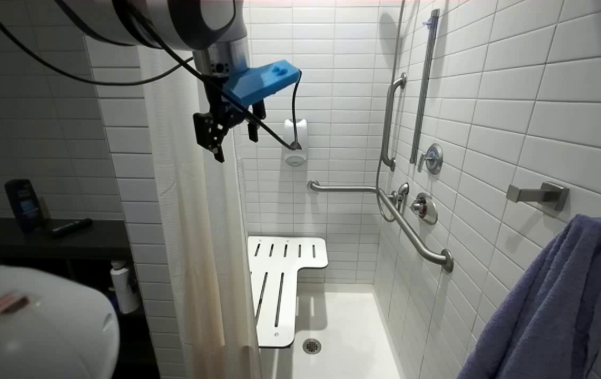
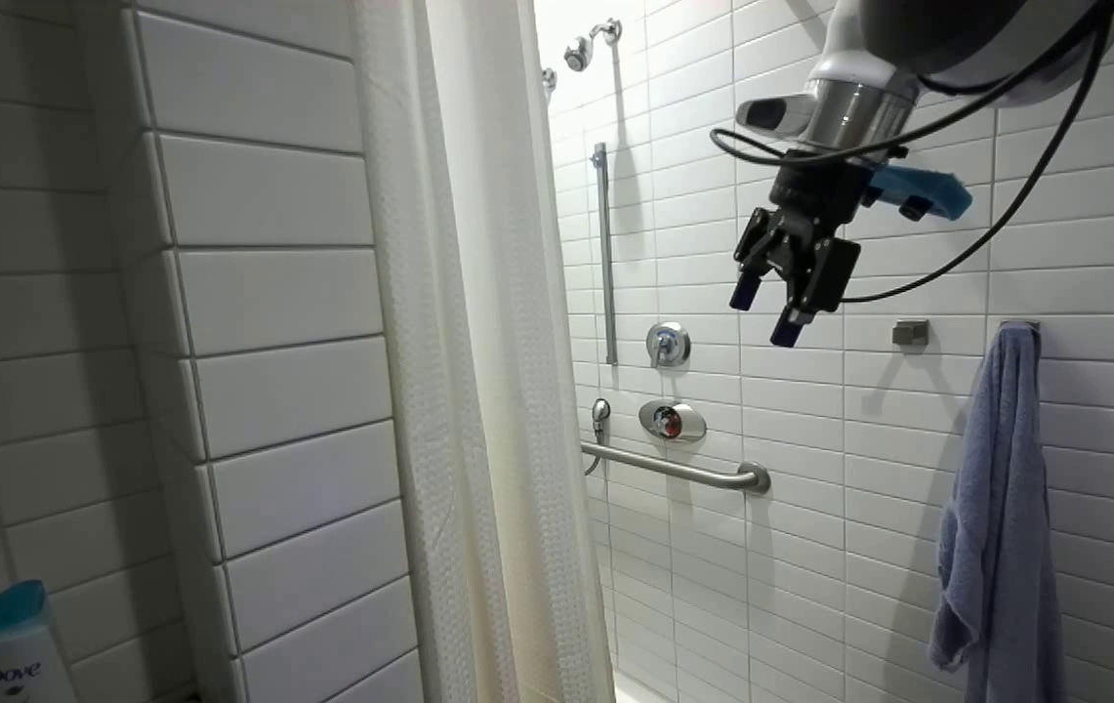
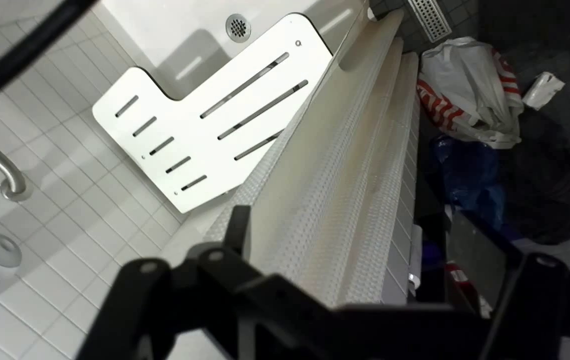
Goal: Close the curtain railing
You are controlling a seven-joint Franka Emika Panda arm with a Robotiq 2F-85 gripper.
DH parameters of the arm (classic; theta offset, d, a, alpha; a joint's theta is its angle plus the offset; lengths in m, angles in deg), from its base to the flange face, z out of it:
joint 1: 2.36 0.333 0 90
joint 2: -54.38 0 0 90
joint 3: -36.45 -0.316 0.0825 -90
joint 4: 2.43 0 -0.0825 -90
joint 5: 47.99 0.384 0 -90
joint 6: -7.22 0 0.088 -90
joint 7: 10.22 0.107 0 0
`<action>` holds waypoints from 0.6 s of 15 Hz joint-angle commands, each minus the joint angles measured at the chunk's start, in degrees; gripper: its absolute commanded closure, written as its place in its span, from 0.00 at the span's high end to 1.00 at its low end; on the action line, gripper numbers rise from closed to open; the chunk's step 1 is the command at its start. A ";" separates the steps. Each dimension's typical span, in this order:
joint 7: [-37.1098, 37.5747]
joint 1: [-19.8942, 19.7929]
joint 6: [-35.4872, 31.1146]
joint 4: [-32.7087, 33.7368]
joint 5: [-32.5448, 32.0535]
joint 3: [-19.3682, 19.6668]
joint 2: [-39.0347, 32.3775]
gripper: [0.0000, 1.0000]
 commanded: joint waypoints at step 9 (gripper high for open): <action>-27.53 2.04 -0.90 -1.80 7.46 3.94 0.92 1.00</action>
